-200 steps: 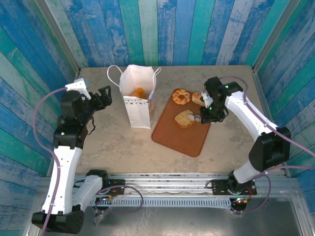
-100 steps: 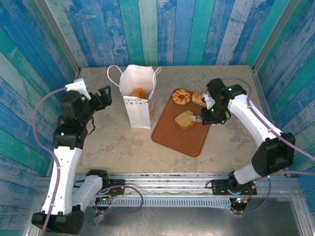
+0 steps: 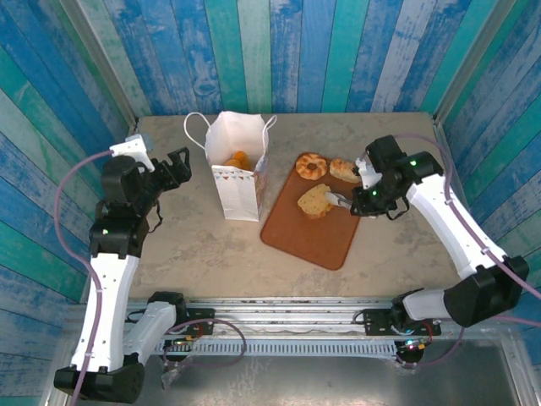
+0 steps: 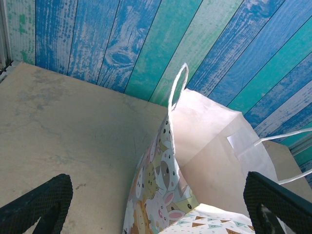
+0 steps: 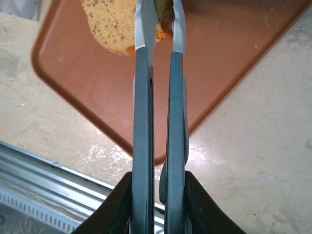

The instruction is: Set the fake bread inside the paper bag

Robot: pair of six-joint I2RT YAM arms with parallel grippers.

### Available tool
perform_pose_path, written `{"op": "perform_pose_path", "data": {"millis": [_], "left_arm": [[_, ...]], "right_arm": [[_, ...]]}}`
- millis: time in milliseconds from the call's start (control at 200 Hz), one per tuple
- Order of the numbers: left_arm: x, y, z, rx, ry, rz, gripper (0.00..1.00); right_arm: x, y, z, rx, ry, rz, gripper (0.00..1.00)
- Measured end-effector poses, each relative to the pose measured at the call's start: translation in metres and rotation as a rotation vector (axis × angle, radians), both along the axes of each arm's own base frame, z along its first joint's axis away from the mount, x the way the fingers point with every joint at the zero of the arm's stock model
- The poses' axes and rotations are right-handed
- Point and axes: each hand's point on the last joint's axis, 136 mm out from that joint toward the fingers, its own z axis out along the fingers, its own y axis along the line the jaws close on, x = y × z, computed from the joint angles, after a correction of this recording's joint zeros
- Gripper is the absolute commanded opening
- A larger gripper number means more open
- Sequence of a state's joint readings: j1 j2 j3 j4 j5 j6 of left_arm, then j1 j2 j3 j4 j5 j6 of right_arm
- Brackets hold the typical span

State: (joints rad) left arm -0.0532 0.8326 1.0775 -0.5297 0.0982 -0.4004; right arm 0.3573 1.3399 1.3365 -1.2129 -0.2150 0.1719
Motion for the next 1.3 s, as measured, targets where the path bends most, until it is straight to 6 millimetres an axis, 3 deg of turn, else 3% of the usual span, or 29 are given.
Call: {"op": "perform_pose_path", "data": {"millis": [250, 706, 942, 1082, 1302], "left_arm": [[0.002, -0.001, 0.005, 0.003, 0.022, -0.009, 0.94], [0.025, -0.020, -0.040, -0.040, 0.192, -0.102, 0.94], [0.044, -0.037, -0.052, -0.099, 0.226, -0.186, 1.00], [0.054, -0.040, -0.058, -0.127, 0.242, -0.209, 0.85], [0.067, -0.048, -0.062, -0.170, 0.242, -0.257, 0.76]], "right_arm": [[-0.025, 0.018, 0.026, 0.089, -0.058, 0.066, 0.07], [-0.070, 0.053, 0.090, 0.353, -0.159, 0.198, 0.06], [-0.063, 0.073, 0.135, 0.459, -0.256, 0.232, 0.06], [-0.047, 0.089, 0.164, 0.520, -0.314, 0.235, 0.05], [-0.016, 0.119, 0.189, 0.608, -0.369, 0.217, 0.05]]}}
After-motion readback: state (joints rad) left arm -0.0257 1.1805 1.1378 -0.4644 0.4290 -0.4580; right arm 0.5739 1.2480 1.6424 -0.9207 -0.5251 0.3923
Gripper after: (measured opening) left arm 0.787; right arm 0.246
